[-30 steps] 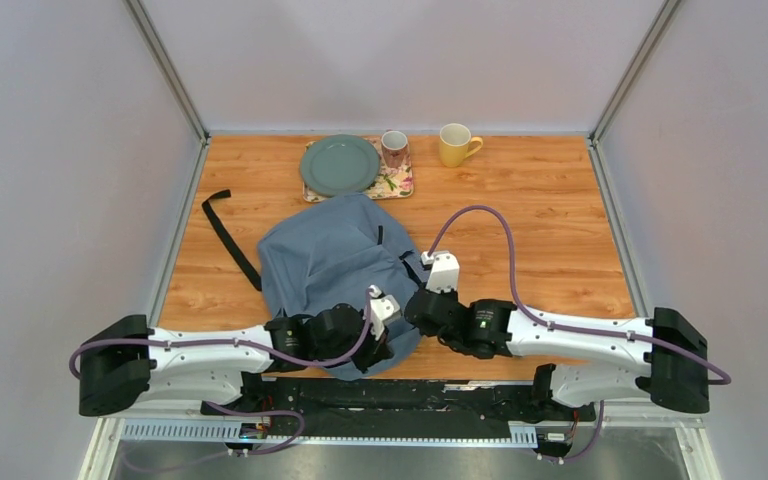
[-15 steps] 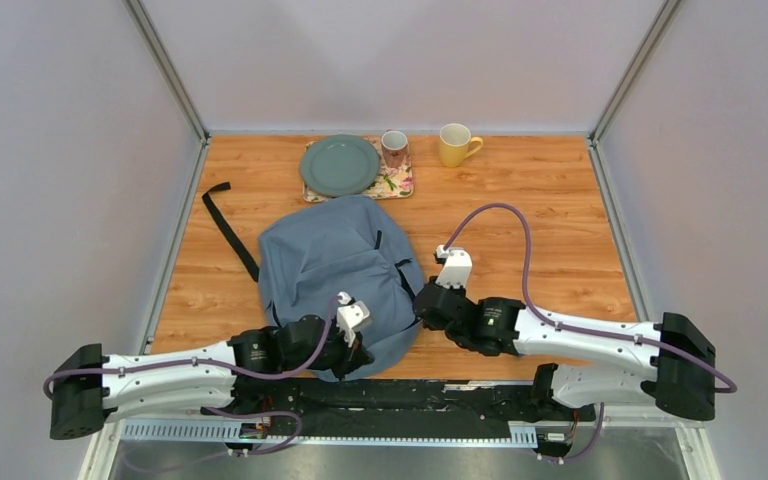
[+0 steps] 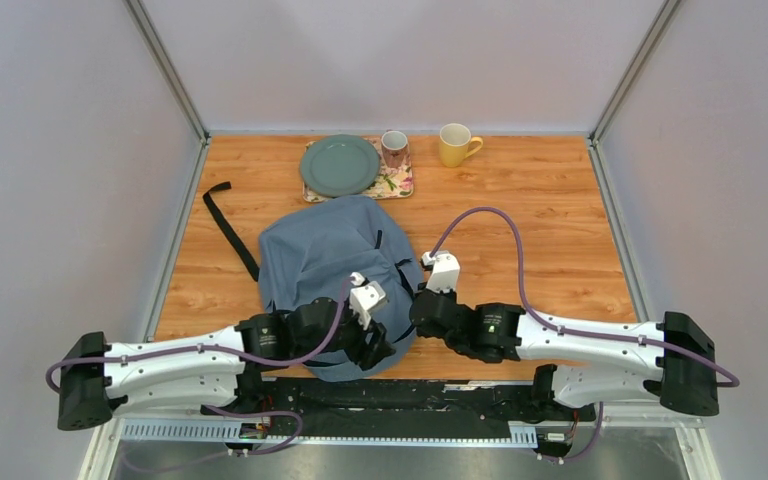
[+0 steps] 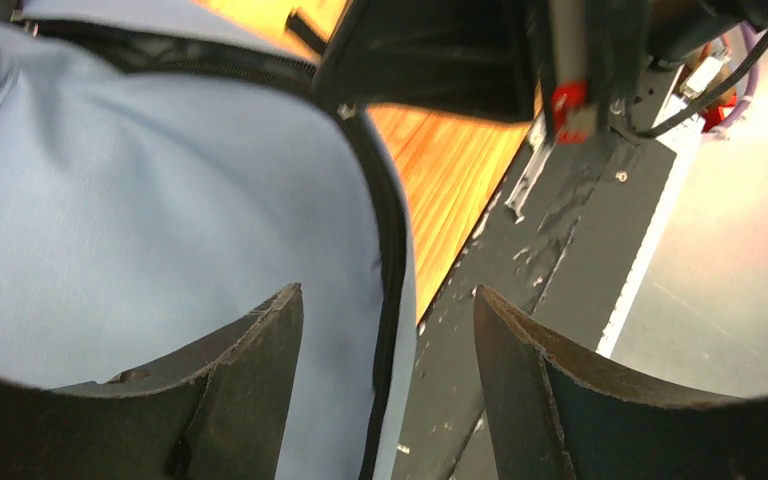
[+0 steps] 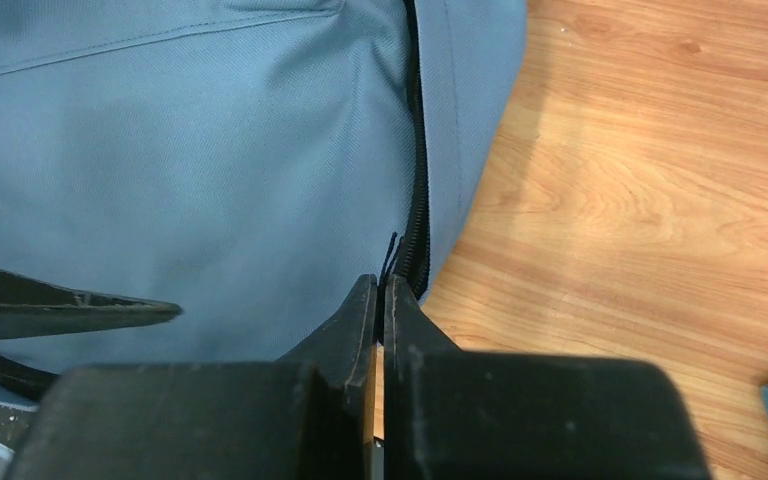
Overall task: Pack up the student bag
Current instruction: Zip the student bag at the center of the board.
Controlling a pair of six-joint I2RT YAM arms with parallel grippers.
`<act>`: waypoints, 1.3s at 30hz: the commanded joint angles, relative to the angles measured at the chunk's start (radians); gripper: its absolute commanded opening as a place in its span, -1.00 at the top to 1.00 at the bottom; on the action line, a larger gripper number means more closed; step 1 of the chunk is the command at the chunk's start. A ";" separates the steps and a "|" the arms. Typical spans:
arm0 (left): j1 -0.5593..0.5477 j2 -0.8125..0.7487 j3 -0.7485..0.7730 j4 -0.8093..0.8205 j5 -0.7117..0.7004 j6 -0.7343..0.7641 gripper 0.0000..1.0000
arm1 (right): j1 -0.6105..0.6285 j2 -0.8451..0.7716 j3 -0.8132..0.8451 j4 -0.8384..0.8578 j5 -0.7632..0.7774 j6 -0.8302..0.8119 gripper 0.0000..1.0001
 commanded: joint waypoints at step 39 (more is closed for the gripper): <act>-0.189 0.153 -0.183 0.206 0.090 -0.090 1.00 | -0.236 0.221 0.197 0.236 -0.152 -0.232 1.00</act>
